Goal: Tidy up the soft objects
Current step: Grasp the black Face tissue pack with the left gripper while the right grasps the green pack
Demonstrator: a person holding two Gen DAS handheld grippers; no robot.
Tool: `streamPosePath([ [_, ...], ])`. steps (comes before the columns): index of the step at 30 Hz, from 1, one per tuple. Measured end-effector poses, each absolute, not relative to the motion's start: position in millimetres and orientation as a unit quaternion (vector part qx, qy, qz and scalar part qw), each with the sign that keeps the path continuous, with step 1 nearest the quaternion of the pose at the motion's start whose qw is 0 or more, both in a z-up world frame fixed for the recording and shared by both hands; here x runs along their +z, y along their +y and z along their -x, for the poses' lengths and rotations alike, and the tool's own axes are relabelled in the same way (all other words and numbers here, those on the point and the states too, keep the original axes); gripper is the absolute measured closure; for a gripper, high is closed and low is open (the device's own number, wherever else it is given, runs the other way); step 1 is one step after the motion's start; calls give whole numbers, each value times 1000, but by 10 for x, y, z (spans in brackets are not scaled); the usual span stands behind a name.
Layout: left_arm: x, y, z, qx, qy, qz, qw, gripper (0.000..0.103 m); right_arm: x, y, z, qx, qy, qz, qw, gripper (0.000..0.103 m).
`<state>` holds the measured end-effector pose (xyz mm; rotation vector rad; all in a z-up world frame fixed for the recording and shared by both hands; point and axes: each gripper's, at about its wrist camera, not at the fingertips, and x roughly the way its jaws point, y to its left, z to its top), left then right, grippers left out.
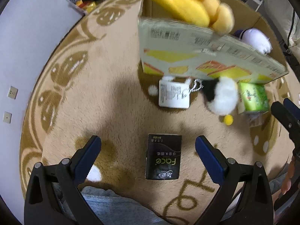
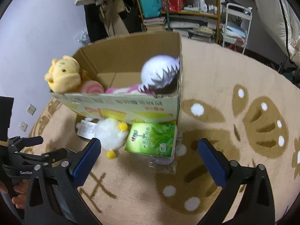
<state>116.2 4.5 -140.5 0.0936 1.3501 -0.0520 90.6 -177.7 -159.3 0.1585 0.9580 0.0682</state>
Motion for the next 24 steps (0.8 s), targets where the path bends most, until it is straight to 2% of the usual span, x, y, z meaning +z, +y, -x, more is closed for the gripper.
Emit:
streamPosePath([
  [16,-1772,44,-1265,-10,680,-55,731,4,-1999,-1749,-1160,23,511,-80,855,0],
  [19,-1848,54,-1339,-11,683,-61,728,5,-2079,-1711,-1196,22,520,-75,851,5],
  [20,-1883,29,-1318,-12,682,-62,728,7,-2113,-1697,-1208,23,525,-75,848,6],
  [24,-1933,-6,-1309,-17,688,-63,723,22,-2183,-1656,-1238,21,532,-63,844,11],
])
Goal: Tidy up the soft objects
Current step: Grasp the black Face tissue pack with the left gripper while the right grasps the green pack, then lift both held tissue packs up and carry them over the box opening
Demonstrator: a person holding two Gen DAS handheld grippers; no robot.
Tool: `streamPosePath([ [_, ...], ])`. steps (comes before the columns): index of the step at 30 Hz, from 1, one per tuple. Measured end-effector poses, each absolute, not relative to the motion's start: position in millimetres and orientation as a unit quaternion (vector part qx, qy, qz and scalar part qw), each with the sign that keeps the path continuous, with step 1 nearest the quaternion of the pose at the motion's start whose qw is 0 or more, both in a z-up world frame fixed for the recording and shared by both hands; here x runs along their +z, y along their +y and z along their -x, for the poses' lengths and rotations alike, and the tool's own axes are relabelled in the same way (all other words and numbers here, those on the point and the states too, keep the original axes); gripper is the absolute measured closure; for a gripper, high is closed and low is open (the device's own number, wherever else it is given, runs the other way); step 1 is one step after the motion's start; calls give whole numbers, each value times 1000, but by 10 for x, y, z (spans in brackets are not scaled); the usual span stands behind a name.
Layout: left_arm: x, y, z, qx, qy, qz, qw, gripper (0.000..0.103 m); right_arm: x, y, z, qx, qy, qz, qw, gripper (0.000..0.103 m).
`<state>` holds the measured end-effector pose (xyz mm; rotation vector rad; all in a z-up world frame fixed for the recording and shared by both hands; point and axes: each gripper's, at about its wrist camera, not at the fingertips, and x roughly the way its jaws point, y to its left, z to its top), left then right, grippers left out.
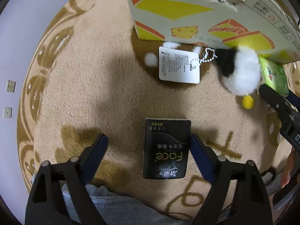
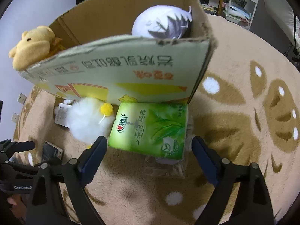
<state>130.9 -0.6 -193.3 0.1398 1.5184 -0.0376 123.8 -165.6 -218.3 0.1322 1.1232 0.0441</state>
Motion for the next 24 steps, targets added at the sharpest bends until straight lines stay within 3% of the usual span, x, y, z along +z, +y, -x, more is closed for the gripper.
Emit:
streamPosePath([
  [1,-1937,-9,-1308,-19,688,-64,723,26,-2186,-1642,-1231,20,532,-59,845,13],
  [5,-1929,-10,-1311,-8,679,-79,730,58,-2178,-1591,-1223,23,532,-51,845,22],
  [12,-1712,64,-1276,-10,649,-63,758,58,-2117,-1524,-1155,25,528,-52,847,24],
  [24,-928,-22,-971,-36,498,-45,865,58,-1656,-1616,-812,49,478,-74,874,24],
])
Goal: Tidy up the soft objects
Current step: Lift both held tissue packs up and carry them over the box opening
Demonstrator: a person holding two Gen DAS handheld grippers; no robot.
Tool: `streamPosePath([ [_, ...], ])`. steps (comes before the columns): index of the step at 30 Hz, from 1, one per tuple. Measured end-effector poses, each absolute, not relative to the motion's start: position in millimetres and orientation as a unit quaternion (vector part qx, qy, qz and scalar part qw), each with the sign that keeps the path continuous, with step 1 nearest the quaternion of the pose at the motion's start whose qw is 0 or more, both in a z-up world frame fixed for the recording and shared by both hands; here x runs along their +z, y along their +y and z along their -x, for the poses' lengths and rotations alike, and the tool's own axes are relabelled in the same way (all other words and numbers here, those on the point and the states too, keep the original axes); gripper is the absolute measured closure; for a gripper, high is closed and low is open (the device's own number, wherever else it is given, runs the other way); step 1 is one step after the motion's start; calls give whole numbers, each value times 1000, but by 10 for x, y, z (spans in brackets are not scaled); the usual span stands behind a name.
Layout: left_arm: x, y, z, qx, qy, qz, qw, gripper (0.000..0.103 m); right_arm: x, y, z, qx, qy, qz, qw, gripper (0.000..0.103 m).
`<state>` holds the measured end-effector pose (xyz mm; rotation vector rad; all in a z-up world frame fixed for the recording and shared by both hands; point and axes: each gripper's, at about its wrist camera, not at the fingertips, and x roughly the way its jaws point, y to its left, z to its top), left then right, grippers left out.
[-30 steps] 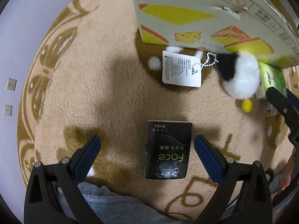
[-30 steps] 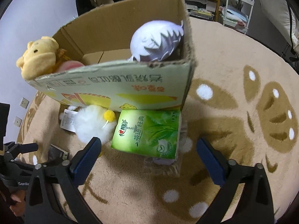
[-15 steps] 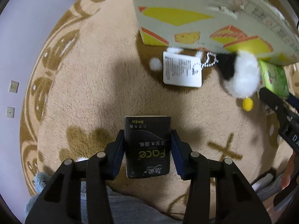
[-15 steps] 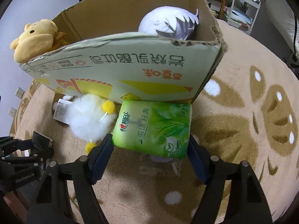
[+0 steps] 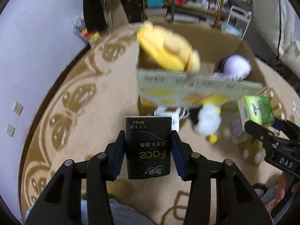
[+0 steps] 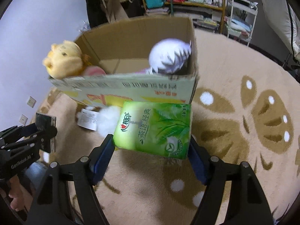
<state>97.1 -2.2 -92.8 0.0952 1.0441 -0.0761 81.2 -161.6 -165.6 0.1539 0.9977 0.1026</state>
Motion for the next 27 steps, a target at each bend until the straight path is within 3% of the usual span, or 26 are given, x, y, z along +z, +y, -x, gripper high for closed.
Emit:
streamPosePath([
  [16,-51,-143,-853,-51,309,-51,948,58,-802,-1675,-516,94,333,-79,935,24],
  [27,298,-281,-1121,-61,274,-51,958,58,-511,-1651,-778,96,303,-68,946,24],
])
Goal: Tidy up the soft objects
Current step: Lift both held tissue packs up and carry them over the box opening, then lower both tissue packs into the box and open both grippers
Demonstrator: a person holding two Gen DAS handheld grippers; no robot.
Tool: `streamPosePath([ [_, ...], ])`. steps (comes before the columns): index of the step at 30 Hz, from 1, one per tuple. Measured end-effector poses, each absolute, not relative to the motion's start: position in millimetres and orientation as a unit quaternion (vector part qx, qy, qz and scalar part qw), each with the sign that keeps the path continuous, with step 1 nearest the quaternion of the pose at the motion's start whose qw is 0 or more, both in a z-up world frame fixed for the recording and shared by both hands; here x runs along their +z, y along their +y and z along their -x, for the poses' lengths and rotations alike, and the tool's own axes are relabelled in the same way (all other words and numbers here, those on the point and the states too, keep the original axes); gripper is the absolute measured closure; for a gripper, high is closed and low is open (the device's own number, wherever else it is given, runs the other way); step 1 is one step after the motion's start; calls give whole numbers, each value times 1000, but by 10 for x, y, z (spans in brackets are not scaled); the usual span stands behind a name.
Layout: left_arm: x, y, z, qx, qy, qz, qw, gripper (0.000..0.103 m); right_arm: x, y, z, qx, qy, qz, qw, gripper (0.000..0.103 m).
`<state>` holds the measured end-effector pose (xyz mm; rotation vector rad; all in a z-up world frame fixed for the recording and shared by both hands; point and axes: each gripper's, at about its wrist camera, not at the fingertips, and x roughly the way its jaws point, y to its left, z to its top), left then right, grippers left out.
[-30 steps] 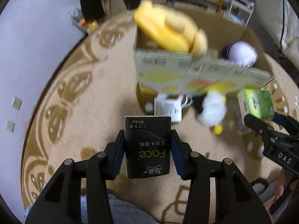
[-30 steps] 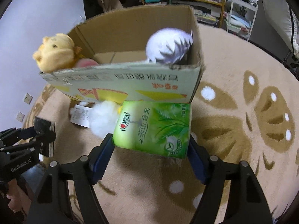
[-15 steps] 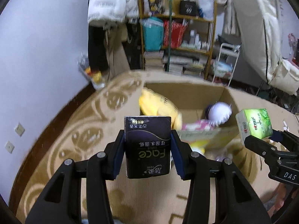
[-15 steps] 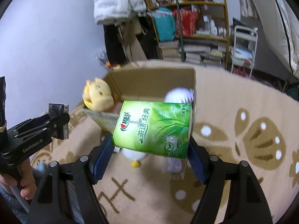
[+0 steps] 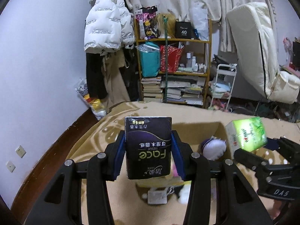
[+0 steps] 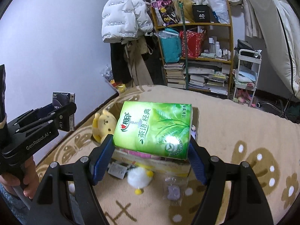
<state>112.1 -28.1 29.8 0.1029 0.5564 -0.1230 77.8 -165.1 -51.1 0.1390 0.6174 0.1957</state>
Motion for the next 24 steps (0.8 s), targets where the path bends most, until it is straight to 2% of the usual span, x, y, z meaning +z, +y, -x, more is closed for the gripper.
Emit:
streamPosePath([
  [9,377,-385,-1375,-78,255,-49,963,58,-403,-1684,-947,90,290,-61,951,24],
  [24,-56,-389,-1771,-86,297,-32,950,58,-795,-1800,-1249,83,317,-50,944,24],
])
